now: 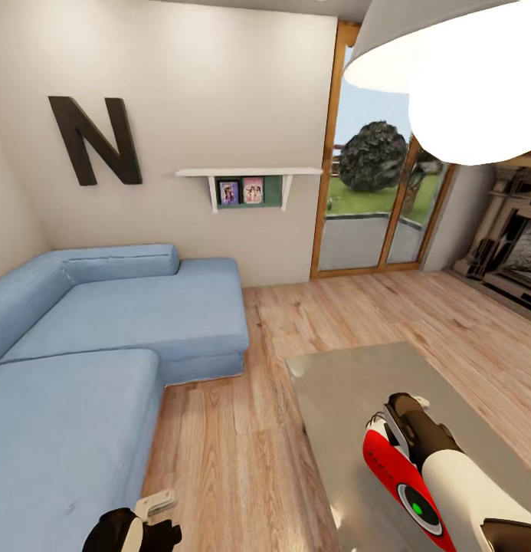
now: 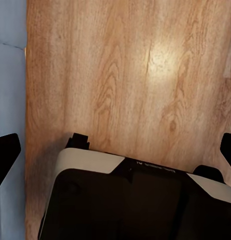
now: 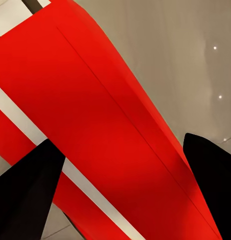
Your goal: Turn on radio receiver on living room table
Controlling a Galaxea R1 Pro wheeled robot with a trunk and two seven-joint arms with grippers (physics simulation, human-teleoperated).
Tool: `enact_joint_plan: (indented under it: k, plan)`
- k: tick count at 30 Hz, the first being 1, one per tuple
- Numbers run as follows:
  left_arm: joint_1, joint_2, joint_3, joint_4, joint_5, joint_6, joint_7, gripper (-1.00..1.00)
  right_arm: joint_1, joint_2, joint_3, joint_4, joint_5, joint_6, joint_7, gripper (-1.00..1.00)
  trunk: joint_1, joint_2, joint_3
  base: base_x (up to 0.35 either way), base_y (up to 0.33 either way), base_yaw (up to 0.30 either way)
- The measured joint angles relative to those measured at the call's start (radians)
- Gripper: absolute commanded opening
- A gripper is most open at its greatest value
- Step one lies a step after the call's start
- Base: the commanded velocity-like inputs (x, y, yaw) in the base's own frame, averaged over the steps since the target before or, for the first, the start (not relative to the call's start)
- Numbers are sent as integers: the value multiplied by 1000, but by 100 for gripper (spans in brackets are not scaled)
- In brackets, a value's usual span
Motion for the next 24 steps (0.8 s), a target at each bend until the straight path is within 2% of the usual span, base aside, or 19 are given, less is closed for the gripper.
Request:
enact_joint_plan:
  k: [24]
  plan:
    - [0, 0, 0, 0, 0, 1, 0, 100, 0, 11, 2, 2, 1, 0, 1, -100, 92, -168, -75, 0, 0, 0]
